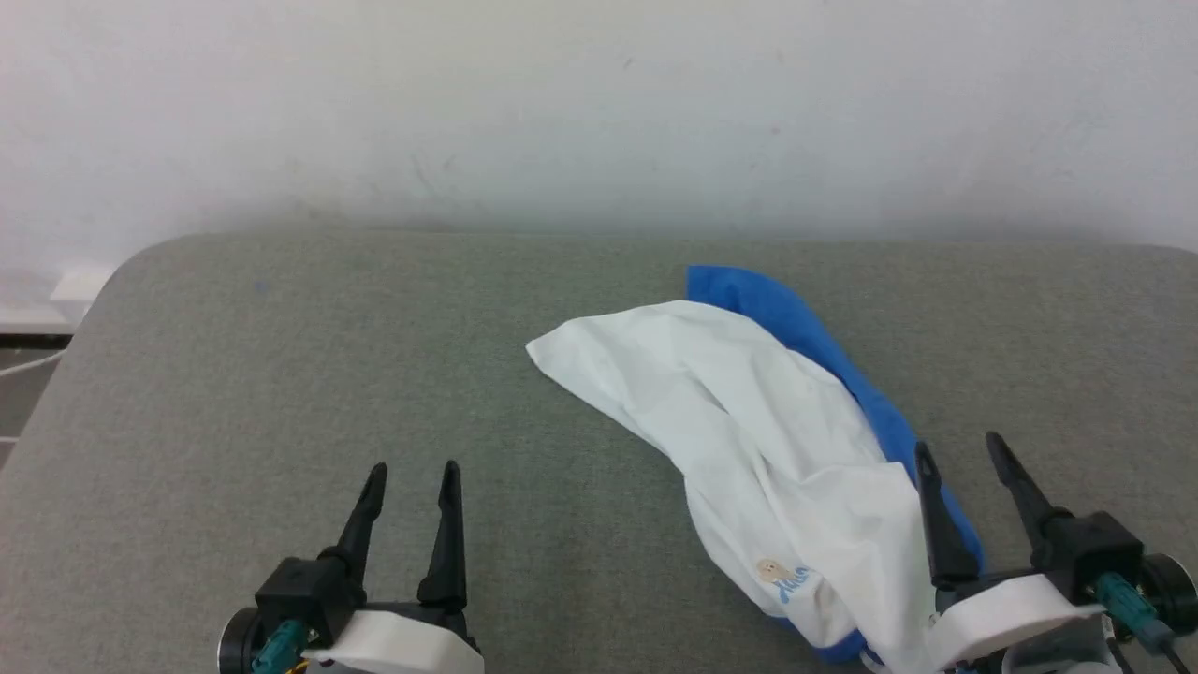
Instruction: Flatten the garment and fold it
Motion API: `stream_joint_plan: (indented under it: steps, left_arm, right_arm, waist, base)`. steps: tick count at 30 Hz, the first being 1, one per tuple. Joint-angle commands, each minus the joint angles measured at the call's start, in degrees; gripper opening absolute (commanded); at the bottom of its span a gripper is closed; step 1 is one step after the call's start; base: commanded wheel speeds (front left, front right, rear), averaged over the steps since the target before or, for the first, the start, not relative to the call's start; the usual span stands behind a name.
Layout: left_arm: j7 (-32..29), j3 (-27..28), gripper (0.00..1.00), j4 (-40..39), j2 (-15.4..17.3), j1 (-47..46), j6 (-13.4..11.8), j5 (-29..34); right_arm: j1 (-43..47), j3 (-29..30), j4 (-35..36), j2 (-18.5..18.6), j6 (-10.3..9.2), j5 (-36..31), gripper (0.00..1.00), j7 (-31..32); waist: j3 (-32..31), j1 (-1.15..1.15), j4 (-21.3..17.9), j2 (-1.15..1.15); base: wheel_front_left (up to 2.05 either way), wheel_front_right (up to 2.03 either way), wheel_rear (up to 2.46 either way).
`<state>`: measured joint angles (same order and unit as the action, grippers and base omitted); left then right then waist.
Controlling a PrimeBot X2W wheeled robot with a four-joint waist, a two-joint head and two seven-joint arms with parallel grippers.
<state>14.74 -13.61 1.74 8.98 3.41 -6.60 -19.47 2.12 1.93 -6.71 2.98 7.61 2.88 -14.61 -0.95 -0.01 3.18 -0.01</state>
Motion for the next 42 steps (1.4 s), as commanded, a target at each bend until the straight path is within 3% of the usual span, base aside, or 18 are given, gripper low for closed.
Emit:
stream_joint_plan:
  steps: [1, 7, 11, 18, 23, 26, 27, 28, 29, 30, 36, 42]
  left_arm:
    - [0.3, 0.8, 1.00, 0.8, -1.1, -0.7, 1.4, 1.3]
    - [0.3, 2.2, 1.00, 2.3, -3.5, -2.0, 4.2, 4.0]
    - [0.3, 3.1, 1.00, 3.2, -4.6, -2.9, 5.6, 5.0]
    - [0.3, 3.6, 1.00, 4.2, -5.8, -4.5, 7.0, 6.0]
    - [0.3, 3.1, 1.00, 4.8, -6.0, -5.8, 7.3, 6.0]
    - [0.3, 2.4, 1.00, 5.0, -6.1, -6.3, 7.1, 5.4]
    - [0.3, 2.2, 1.00, 5.1, -6.1, -6.4, 6.9, 5.3]
    - [0.3, 2.1, 1.00, 5.2, -6.1, -6.4, 6.8, 5.2]
    - [0.3, 2.1, 1.00, 5.2, -6.1, -6.4, 6.8, 5.2]
    - [0.3, 2.1, 1.00, 5.3, -6.1, -6.4, 6.6, 5.1]
    - [0.3, 2.9, 1.00, 5.7, -6.1, -5.6, 6.8, 5.7]
    - [0.3, 3.2, 1.00, 5.5, -6.1, -5.6, 7.3, 6.0]
  right_arm:
    - [-0.6, 0.0, -1.1, 0.3, -0.12, -1.1, 1.00, 1.8]
    - [-5.4, -1.6, -2.8, 6.5, -0.12, 1.0, 1.00, 14.9]
    - [-9.0, -3.4, -3.8, 11.8, -0.12, 5.5, 1.00, 27.8]
    - [-13.8, -5.4, -5.0, 17.7, -0.12, 14.5, 1.00, 49.5]
    - [-15.0, -5.7, -6.0, 19.1, -0.12, 15.7, 1.00, 56.0]
    - [-14.9, -6.6, -7.2, 19.7, -0.12, 14.2, 1.00, 56.3]
    - [-14.7, -6.9, -7.6, 19.7, -0.12, 13.9, 0.86, 55.9]
    - [-14.7, -7.2, -8.1, 19.7, -0.12, 13.3, 0.15, 55.1]
    - [-14.7, -7.2, -8.1, 19.7, -0.12, 13.3, 0.15, 55.1]
    - [-14.8, -7.1, -8.4, 19.8, -0.12, 12.5, 0.00, 54.0]
    - [-16.0, -3.9, -8.7, 20.7, -0.12, 8.8, 0.00, 48.8]
    - [-15.4, 3.7, -7.4, 23.7, -0.12, 6.1, 0.00, 47.9]
  waist:
    - [0.9, 0.01, 2.0, 0.01]
    - [3.7, 0.01, 5.4, 0.01]
    - [6.2, 0.01, 7.5, 0.01]
    - [9.3, 0.01, 9.7, 0.01]
    - [10.6, 0.01, 10.7, 0.01]
    - [10.9, 0.01, 10.8, 0.01]
    - [10.9, 0.01, 10.7, 0.01]
    - [10.7, 0.01, 10.5, 0.01]
    - [10.7, 0.01, 10.5, 0.01]
    - [10.5, 0.01, 10.2, 0.01]
    - [8.3, 0.01, 6.4, 0.01]
    - [7.3, 0.01, 1.8, 0.01]
  base:
    - [0.00, 0.00, 0.00]
    - [0.00, 0.00, 0.00]
    - [0.00, 0.00, 0.00]
    - [0.00, 0.00, 0.00]
    - [0.00, 0.00, 0.00]
    - [0.00, 0.00, 0.00]
    - [0.00, 0.00, 0.00]
    - [0.00, 0.00, 0.00]
    - [0.00, 0.00, 0.00]
    - [0.00, 0.00, 0.00]
    - [0.00, 0.00, 0.00]
    - [0.00, 0.00, 0.00]
